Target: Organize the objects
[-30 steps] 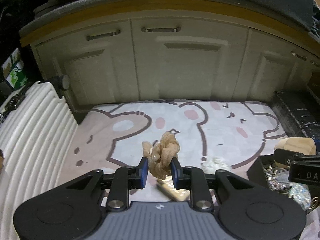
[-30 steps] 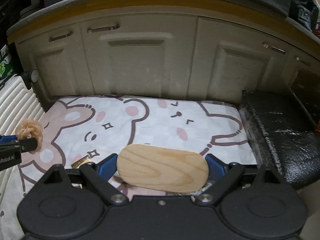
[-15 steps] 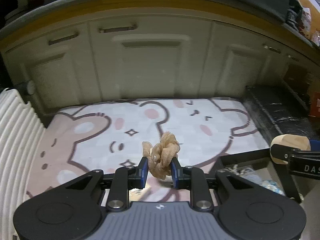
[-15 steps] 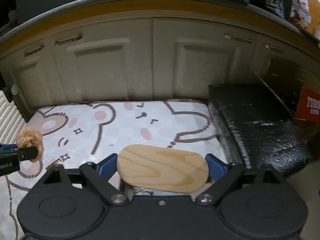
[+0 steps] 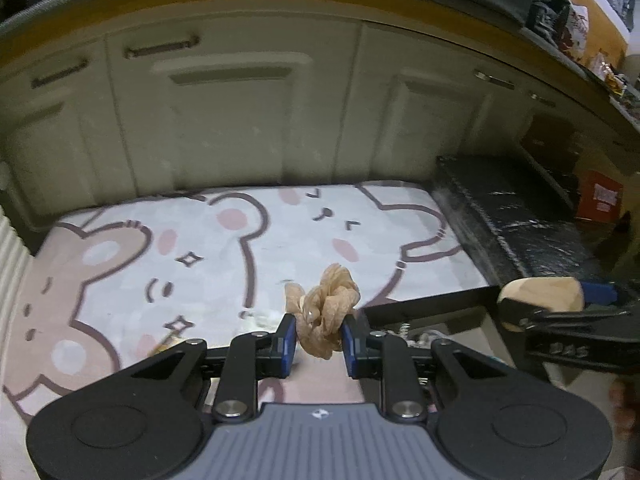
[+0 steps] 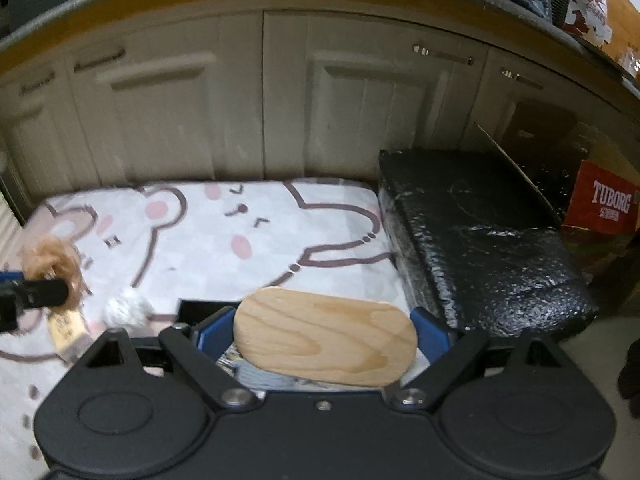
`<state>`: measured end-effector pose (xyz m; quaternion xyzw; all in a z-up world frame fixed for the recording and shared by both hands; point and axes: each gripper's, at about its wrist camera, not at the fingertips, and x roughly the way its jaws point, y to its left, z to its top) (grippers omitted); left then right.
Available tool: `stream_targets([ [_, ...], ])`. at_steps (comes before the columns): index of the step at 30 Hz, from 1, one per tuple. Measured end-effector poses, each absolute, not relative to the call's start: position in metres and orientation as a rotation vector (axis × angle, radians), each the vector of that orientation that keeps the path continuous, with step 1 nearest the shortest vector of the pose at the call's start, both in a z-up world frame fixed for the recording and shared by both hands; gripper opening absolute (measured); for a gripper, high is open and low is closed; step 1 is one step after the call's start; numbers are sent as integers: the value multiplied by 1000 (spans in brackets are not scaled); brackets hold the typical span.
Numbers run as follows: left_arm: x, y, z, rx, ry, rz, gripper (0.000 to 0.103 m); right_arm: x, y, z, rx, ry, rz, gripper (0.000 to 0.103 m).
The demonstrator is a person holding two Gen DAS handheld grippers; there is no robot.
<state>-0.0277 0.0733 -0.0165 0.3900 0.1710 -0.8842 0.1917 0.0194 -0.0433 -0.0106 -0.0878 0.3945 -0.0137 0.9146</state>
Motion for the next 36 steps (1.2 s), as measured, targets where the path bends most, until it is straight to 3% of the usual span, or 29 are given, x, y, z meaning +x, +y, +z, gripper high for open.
stream_targets([
  [20, -62, 71, -55, 1277, 641, -2598, 25, 64, -35, -82, -481, 931, -115, 93],
  [36, -65, 64, -67, 1325, 709, -2618, 26, 74, -39, -86, -353, 963, -120, 96],
])
